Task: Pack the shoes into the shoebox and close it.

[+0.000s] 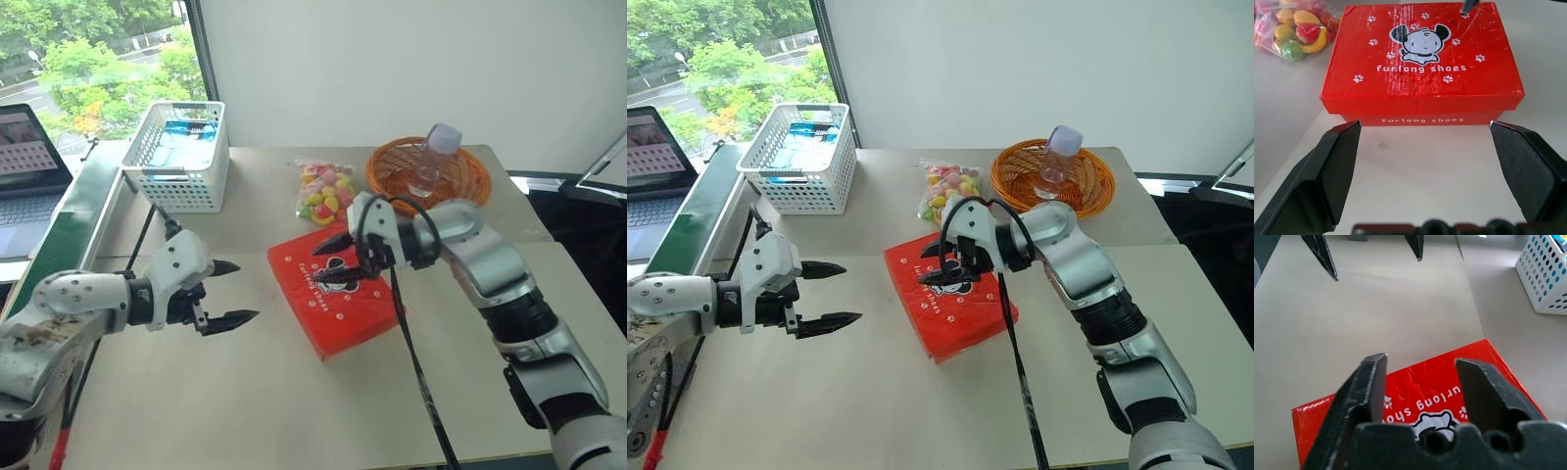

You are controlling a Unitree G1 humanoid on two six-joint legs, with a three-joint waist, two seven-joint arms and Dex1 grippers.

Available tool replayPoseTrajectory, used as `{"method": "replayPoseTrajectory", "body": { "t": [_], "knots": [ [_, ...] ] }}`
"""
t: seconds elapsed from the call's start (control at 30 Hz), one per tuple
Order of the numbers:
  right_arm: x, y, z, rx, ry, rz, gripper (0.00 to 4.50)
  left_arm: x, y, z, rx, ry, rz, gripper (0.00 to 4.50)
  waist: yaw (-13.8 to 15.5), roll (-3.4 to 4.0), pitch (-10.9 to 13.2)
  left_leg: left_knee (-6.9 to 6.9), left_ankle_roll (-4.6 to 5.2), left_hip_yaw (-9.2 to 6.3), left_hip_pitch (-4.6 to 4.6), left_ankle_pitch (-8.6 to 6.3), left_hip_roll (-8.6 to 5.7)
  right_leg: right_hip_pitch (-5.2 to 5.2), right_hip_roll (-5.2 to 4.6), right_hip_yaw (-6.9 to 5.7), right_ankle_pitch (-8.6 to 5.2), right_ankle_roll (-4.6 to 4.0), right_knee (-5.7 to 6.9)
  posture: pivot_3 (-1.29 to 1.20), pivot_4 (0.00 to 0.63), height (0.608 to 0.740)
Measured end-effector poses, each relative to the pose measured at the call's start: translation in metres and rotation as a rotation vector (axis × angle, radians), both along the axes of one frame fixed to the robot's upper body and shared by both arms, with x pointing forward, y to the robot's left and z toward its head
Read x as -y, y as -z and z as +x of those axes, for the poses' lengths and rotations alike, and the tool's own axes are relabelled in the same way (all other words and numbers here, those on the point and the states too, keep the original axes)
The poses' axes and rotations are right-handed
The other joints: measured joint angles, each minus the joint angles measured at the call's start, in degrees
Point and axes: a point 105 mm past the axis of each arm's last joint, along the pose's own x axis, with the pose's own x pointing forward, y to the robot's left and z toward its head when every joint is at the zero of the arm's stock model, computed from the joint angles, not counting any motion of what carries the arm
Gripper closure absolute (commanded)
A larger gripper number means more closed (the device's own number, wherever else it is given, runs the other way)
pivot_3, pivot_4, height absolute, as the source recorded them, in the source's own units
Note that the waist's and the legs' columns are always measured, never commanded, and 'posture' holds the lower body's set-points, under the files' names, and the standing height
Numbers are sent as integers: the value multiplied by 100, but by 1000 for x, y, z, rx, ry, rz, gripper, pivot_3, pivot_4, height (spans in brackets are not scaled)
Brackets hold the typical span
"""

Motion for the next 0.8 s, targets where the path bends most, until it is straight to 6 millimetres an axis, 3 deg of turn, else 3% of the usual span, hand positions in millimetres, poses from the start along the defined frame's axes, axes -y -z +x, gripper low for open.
{"method": "replayPoseTrajectory", "body": {
  "t": [0.07, 0.33, 0.5, 0.6, 0.8],
  "knots": [
    [10, -5, 1, 18, 27, 9, 36, -1, -2, 2, 27, -15, -7, 0, 5, 0, 0, -1, 0, -1, -1, 0, 0, 0, 0, 0, 0, 0, -1, 0, 150, 740],
    [53, -22, 10, -17, 194, 117, 36, -16, 7, 1, 41, -139, -31, 0, -22, -1, 0, -1, 0, -1, 7, 0, 1, 6, 0, 2, 1, -2, 0, 0, 150, 740],
    [93, -7, 27, -71, 398, 182, 36, -31, 13, -3, 84, -253, -59, 0, -18, -1, 0, -2, 1, 1, 12, 0, -6, 12, -7, 3, 1, 0, -4, 0, 150, 740],
    [126, 16, 31, -103, 532, 178, 36, -38, 24, -7, 94, -334, -100, 0, -11, -2, 0, -2, 1, 0, 16, 0, -7, 16, -9, 4, 1, 0, -4, 0, 150, 740],
    [159, 38, 32, -143, 671, 241, 36, -43, 30, -10, 158, -415, -173, 0, -22, -2, -1, -3, 3, 0, 31, -1, -8, 30, -8, 8, 1, 3, -5, 0, 150, 740]
  ]
}}
